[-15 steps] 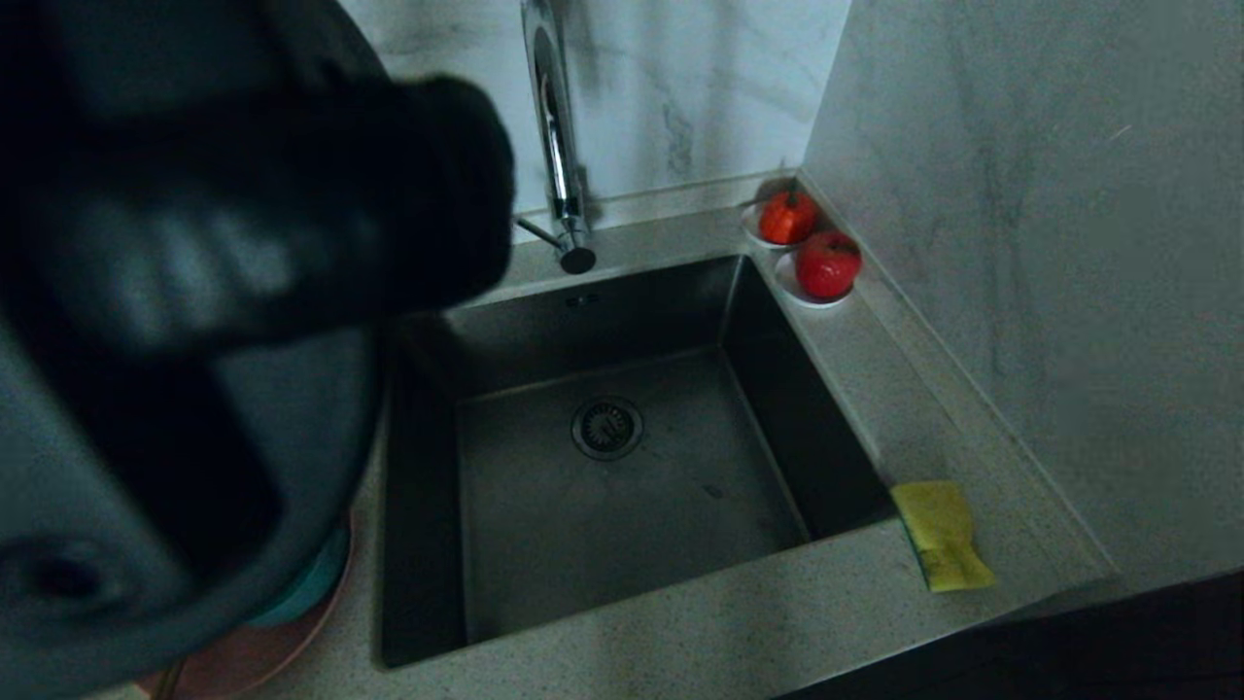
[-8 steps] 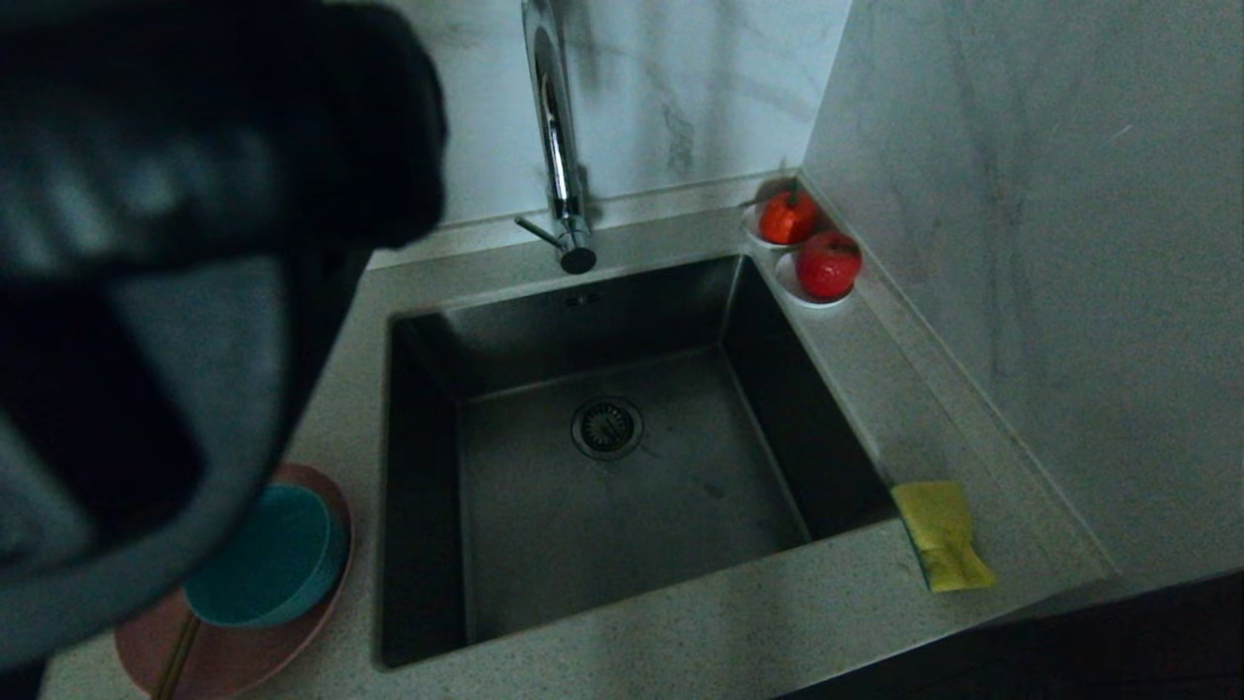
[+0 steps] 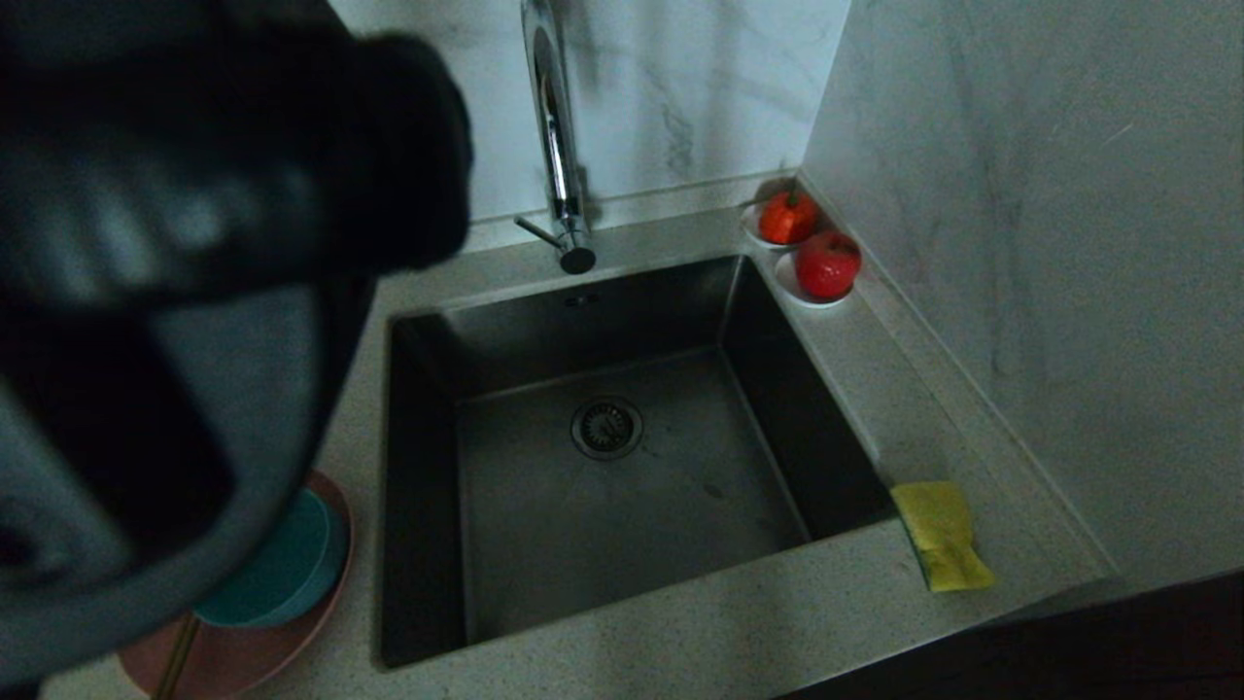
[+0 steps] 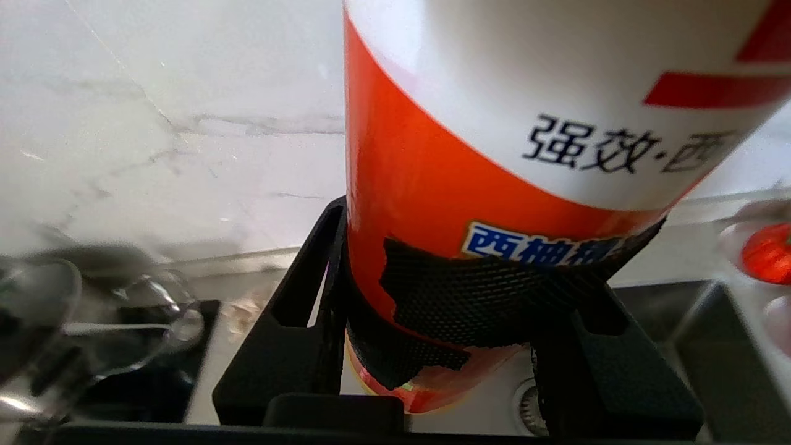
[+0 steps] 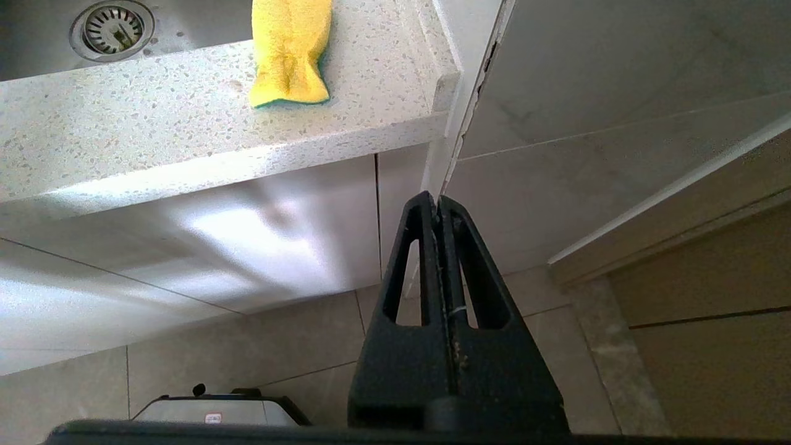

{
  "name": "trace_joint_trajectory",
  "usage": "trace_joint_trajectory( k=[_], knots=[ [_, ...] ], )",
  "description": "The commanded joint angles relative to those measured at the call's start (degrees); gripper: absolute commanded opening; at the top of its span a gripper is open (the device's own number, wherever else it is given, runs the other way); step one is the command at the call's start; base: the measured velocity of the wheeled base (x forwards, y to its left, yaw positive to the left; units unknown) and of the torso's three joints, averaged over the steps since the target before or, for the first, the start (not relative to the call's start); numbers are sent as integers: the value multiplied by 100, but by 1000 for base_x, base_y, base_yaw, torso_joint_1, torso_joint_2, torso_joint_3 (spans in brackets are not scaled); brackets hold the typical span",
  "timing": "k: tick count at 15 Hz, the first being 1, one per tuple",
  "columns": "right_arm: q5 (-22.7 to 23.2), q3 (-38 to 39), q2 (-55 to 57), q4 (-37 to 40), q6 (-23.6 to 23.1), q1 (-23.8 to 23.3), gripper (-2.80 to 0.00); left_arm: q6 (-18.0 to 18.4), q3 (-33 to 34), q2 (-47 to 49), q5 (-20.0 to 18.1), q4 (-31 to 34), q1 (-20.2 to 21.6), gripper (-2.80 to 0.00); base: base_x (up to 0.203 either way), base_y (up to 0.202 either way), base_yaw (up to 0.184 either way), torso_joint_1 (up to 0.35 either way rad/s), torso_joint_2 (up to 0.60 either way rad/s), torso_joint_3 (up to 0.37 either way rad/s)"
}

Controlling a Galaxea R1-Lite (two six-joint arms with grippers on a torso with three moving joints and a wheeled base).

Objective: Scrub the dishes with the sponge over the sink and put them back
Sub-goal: Place the dish soap on the table

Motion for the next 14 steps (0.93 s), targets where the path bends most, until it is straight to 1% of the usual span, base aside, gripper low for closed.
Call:
trace_joint_trajectory(
  k=[1,2,3,4,5,6,8,10,12,13,14],
  knots=[
    [2,-1,-3,5,0,0,-280,-221,-8,-1,336,-116,15,-280,0,0,0,0,0,0],
    [2,-1,-3,5,0,0,-280,-392,9,-26,652,-145,33,-280,0,0,0,0,0,0],
    [2,-1,-3,5,0,0,-280,-458,24,-125,667,-151,36,-280,0,0,0,0,0,0],
    [2,-1,-3,5,0,0,-280,-491,-3,-192,602,-155,25,-280,0,0,0,0,0,0],
    [2,-1,-3,5,0,0,-280,-519,-15,-195,421,-173,13,-280,0,0,0,0,0,0],
    [2,-1,-3,5,0,0,-280,-656,-9,-196,249,-175,-17,-280,0,0,0,0,0,0],
    [2,-1,-3,5,0,0,-280,-1036,-8,-203,183,-168,-19,-280,0,0,0,0,0,0],
    [2,-1,-3,5,0,0,-280,-1068,-16,-310,155,-174,-11,-280,0,0,0,0,0,0],
    [2,-1,-3,5,0,0,-280,-1069,-8,-432,24,-46,6,-280,0,0,0,0,0,0],
    [2,-1,-3,5,0,0,-280,-1069,-8,-485,1,157,89,-280,0,0,0,0,0,0],
    [2,-1,-3,5,0,0,-280,-1069,-3,-601,-101,506,249,-280,0,0,0,0,0,0]
  ],
)
